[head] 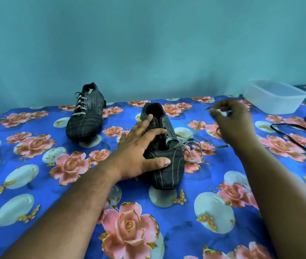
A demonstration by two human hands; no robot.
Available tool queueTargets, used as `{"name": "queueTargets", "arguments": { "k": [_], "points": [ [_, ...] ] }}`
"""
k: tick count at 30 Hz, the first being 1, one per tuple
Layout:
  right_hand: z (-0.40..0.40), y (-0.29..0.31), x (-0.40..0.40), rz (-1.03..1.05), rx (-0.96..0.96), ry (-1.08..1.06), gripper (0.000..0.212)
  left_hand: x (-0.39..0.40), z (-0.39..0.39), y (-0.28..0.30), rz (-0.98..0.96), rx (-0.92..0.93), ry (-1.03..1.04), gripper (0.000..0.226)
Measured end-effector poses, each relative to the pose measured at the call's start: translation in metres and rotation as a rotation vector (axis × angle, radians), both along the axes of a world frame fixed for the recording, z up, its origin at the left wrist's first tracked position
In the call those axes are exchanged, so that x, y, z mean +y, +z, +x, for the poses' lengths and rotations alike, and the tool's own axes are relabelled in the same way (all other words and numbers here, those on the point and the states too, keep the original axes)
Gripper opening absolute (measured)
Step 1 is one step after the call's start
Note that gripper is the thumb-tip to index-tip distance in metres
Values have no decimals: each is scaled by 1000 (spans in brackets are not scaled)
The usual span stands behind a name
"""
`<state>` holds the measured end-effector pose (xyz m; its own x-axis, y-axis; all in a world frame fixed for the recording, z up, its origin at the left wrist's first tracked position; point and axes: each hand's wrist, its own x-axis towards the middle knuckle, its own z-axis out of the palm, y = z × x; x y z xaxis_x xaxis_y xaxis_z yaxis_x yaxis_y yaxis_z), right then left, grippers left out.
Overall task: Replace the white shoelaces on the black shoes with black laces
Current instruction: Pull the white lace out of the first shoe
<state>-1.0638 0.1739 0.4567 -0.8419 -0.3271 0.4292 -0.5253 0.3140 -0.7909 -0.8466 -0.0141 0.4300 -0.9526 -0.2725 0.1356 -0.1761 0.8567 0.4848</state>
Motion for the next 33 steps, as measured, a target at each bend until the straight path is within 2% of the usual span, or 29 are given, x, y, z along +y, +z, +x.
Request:
{"name": "queueTargets", "arguments": {
  "k": [2, 4, 6, 8, 10, 13, 19, 21, 23, 26, 29, 33],
  "points": [
    [11, -5, -5, 230, 139, 115, 50, 0, 0, 1, -2, 2, 3, 92],
    [23, -4, -7, 321, 251, 357, 56, 0, 1, 2, -5, -5, 7, 93],
    [30, -4, -9, 359, 293, 602, 45, 1, 1, 2, -3, -8, 9, 94],
    [33, -6, -10, 388, 306, 704, 25, 1, 1, 2, 2, -9, 8, 94],
    [33, -5, -10, 354, 276, 705, 15, 1, 1, 2, 2, -6, 9, 94],
    [34, 2, -6, 197, 98, 608, 14, 0, 1, 2, 11, -4, 7, 94],
    [7, -2, -4, -94, -39, 64, 19, 1, 2, 3, 13, 5, 3, 95],
    [2, -5, -4, -62, 2, 10, 16, 1, 2, 2, 15, 2, 4, 95],
    [4, -10, -6, 59, 99, 76, 18, 0, 1, 2, 10, 4, 3, 95],
    [19, -12, -9, 251, 225, 400, 41, 0, 1, 1, 9, 1, 4, 95],
    [31, -12, -12, 293, 269, 686, 35, 0, 1, 1, 3, 4, 2, 94],
    [30, -9, -11, 234, 186, 674, 25, -1, 0, 1, 3, 9, 8, 94]
  ]
}}
